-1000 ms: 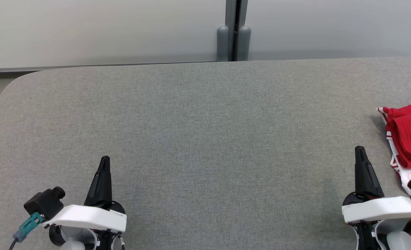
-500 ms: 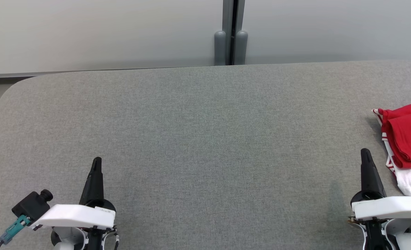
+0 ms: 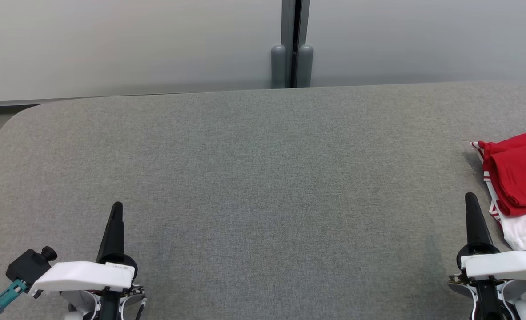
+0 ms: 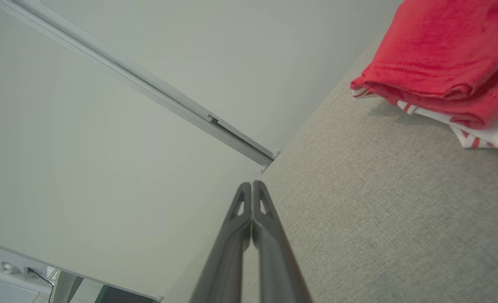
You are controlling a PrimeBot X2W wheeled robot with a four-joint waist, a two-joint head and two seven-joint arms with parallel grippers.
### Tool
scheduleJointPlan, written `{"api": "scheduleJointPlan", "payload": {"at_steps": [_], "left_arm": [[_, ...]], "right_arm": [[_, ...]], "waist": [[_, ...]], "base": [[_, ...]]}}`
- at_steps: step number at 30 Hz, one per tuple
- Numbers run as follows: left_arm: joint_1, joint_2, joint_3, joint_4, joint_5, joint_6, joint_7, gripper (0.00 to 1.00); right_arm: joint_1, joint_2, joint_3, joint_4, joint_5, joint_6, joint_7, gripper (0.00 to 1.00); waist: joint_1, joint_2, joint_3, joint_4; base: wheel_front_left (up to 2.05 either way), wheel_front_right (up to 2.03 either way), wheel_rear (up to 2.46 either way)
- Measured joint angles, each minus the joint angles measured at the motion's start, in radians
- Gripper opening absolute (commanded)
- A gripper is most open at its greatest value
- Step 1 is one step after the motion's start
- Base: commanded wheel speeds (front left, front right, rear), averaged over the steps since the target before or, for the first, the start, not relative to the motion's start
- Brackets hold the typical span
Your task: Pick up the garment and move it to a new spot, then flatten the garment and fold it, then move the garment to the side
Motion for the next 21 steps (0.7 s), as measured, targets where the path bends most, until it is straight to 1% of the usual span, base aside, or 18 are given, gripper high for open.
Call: {"api": "scheduleJointPlan", "payload": {"at_steps": [21], "left_arm": [[0.000, 0.002, 0.036, -0.003, -0.193, -0.007, 0.055, 0.00]], "right_arm": [[0.001, 0.005, -0.030, 0.001, 0.208, 0.000, 0.057, 0.00]], "waist": [[0.0000, 0.0000, -0.023, -0.012]], "base": [[0.00, 0.00, 0.00]]}}
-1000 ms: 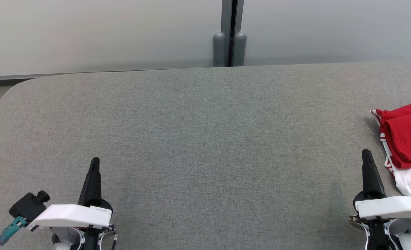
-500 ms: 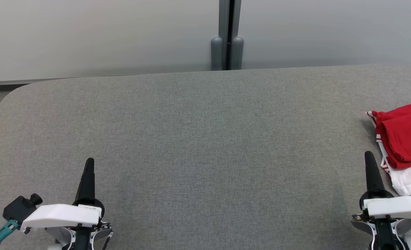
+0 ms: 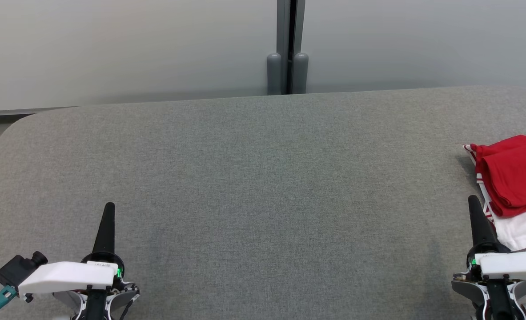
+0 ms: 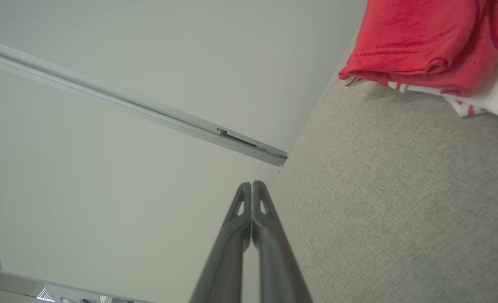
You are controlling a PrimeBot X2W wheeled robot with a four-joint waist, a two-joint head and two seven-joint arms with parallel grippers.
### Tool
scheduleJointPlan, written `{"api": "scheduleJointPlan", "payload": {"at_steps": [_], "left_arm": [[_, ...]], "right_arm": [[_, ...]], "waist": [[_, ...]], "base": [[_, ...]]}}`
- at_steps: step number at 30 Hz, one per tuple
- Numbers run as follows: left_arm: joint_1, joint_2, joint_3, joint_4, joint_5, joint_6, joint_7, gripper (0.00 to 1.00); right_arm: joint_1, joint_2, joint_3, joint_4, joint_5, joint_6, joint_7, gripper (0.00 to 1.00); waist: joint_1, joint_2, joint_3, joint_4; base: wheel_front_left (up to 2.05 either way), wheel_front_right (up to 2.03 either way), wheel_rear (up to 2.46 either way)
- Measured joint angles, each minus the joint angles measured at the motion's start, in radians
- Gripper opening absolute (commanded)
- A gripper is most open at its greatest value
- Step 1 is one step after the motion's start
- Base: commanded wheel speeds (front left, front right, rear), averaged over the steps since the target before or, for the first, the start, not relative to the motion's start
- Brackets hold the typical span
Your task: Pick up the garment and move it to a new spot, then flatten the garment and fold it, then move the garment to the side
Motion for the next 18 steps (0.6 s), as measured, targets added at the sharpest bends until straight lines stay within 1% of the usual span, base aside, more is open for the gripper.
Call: {"api": "scheduleJointPlan", "payload": {"at_steps": [18], "left_arm": [[-0.001, 0.000, 0.028, -0.002, -0.137, -0.003, 0.043, 0.00]], "right_arm": [[0.000, 0.006, -0.025, 0.001, 0.147, 0.000, 0.043, 0.00]], "waist": [[0.0000, 0.0000, -0.020, -0.010]], "base": [[0.00, 0.00, 0.00]]}}
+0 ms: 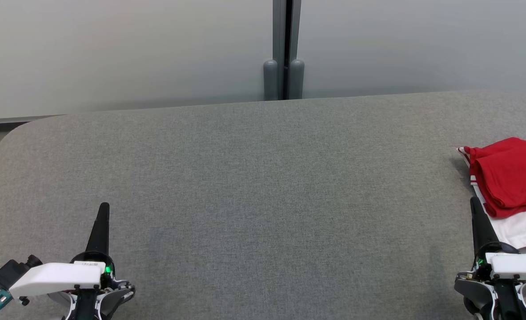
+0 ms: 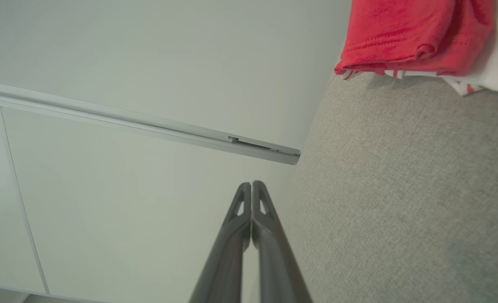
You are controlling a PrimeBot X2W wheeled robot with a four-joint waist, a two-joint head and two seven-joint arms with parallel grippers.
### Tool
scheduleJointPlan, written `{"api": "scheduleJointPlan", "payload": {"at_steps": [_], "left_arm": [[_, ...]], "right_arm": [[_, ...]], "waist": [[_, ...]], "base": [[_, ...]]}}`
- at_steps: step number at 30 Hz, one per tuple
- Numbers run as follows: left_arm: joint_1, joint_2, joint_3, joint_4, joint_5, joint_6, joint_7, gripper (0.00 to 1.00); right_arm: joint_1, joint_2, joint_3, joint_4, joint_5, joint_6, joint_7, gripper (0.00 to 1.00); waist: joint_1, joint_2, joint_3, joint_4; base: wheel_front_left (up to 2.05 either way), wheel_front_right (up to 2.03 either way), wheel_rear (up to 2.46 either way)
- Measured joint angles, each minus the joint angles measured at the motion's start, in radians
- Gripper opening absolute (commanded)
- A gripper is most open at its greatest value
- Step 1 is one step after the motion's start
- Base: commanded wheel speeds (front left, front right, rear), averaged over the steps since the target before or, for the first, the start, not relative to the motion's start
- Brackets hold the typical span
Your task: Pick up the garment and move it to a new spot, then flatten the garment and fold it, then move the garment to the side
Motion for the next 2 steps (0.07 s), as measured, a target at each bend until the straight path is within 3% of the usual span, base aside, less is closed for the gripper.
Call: {"api": "scheduleJointPlan", "payload": {"at_steps": [2], "left_arm": [[0.000, 0.000, 0.002, 0.000, -0.006, 0.000, 0.002, 0.00]], "right_arm": [[0.000, 0.000, -0.001, 0.000, 0.008, 0.000, 0.002, 0.00]], "waist": [[0.0000, 0.0000, -0.001, -0.001]], "base": [[0.00, 0.00, 0.00]]}}
